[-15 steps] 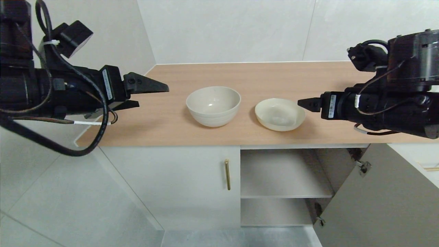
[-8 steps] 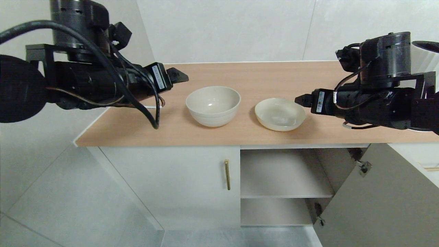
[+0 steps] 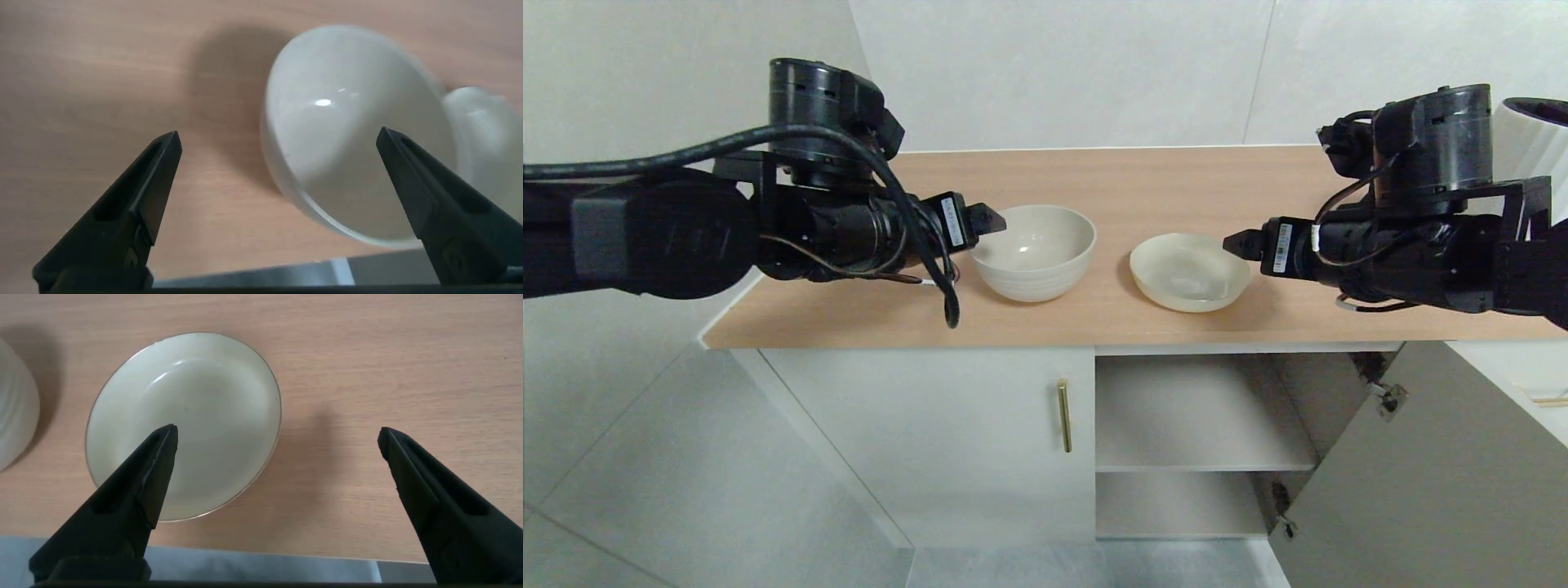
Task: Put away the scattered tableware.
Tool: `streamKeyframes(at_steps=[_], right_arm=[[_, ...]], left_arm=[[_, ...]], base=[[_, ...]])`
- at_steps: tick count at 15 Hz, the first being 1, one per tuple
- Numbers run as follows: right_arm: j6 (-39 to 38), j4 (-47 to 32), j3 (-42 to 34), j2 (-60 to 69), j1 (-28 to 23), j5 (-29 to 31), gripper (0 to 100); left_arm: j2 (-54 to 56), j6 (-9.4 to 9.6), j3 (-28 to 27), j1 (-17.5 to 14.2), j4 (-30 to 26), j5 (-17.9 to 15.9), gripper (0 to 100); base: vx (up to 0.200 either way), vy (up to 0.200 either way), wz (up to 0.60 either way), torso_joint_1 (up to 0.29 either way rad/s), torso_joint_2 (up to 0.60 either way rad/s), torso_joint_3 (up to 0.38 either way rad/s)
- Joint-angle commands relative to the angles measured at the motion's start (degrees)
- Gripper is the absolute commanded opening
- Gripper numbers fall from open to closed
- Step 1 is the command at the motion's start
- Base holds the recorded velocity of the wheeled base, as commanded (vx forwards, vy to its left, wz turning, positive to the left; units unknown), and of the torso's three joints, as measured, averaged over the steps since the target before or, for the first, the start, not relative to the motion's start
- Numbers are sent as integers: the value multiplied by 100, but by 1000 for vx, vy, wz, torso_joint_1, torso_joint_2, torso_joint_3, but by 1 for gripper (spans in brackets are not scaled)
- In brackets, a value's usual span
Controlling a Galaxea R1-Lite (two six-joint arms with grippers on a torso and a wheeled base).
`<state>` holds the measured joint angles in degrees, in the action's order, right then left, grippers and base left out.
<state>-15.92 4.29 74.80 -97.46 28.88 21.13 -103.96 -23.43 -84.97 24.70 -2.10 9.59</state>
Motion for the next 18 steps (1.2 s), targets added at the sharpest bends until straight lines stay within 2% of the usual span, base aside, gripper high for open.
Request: streamKeyframes(at_steps=[1,4,5,12,14,16,18], right_arm=[[1,10,-18,26,4,-3,100],[1,10,-45,52,4,-3,100],[-8,10,-45,52,4,-3,100],[1,10,-71,122,4,-3,100],[10,10,-62,61,-5,-3,100],[10,10,-27,-176,-5,67,100],[10,10,61,-396,4,392,100]], left_arm=[[-239,-4,-46,0,25,7,100],[-247,-4,-37,0,104,7,100],[-256,-4,-37,0,104,7,0],[-28,-48,24,17,113,16,0],[377,-92,297,17,148,-45,0],[623,-74,578,17,438,-168,0],[746,-48,833,17,746,-335,0]], base=[[0,0,0,0,0,0],[0,0,0,0,0,0],[0,0,0,0,0,0],[0,0,0,0,0,0],[0,0,0,0,0,0],[0,0,0,0,0,0],[0,0,0,0,0,0]])
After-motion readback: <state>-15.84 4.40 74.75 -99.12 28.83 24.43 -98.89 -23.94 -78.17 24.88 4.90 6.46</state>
